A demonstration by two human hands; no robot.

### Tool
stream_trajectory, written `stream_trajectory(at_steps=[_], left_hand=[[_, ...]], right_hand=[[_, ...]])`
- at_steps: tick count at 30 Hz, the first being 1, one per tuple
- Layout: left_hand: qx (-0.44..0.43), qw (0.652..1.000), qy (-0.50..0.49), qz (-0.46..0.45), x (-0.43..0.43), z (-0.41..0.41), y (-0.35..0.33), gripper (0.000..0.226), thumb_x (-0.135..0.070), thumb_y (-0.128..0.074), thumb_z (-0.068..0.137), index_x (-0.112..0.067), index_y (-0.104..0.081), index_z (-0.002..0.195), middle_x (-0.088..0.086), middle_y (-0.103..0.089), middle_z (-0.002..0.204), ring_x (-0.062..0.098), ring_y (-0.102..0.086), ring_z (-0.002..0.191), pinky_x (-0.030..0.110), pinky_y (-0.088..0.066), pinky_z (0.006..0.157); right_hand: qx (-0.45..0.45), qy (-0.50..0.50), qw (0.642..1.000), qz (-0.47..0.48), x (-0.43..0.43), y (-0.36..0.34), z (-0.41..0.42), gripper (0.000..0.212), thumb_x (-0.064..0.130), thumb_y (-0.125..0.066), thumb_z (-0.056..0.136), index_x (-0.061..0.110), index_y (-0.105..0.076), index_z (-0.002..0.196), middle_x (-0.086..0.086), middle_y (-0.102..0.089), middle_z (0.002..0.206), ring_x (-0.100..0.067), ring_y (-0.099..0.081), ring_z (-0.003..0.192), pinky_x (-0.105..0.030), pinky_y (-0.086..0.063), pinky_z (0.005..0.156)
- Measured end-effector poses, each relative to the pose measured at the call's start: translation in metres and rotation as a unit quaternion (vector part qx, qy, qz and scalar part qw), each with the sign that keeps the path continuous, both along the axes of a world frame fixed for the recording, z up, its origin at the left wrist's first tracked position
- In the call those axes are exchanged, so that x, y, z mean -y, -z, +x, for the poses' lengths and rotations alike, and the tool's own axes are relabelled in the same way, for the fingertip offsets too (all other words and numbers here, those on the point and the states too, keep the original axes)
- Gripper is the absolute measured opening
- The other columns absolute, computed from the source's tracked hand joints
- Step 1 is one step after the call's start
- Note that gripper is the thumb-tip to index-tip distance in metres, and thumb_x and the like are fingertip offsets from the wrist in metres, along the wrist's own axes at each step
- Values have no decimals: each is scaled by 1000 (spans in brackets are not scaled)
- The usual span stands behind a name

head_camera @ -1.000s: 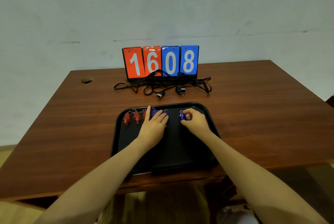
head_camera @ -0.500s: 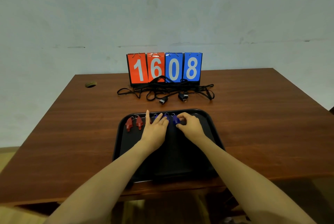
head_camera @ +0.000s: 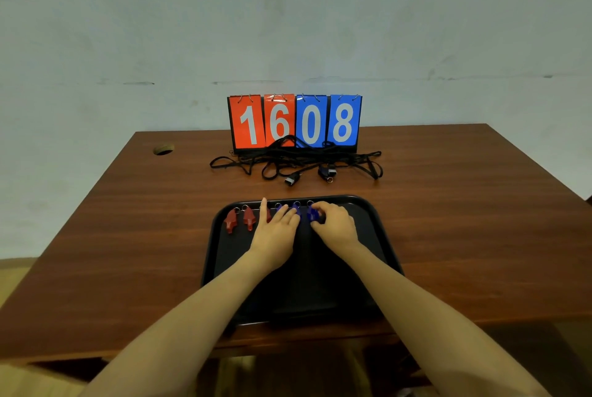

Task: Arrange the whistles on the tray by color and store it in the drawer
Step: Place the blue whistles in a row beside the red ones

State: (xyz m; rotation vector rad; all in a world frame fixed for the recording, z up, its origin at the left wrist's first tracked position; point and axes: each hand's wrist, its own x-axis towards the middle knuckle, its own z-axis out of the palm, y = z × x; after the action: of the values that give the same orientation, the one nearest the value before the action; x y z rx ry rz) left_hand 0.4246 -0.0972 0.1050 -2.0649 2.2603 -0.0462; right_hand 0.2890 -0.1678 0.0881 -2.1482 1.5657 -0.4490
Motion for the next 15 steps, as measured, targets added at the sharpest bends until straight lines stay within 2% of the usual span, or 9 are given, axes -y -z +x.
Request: stream_trajectory(at_steps=[10,15], left_hand=[[5,1000,2,12,-1,-2,-6,57,-13,-38,95,-11,-20,148,6,-18,158,21,-6,148,56,19,110],[-24,1000,8,3,-2,2,-4,57,-10,-36,95,-12,-18,149,5,-15,159,20,-6,148,55,16,113]], right_hand=[[1,-10,1000,14,-2,-4,-1,46,19,-60,86,25,-52,131,-2,-60,122,-22,-53,116,-41,-44,99],[35,-9,999,22,-4,-8,-4,52,19,-63,83,21,-48,133,-4,-52,129,-23,-50,120,-43,-44,100]])
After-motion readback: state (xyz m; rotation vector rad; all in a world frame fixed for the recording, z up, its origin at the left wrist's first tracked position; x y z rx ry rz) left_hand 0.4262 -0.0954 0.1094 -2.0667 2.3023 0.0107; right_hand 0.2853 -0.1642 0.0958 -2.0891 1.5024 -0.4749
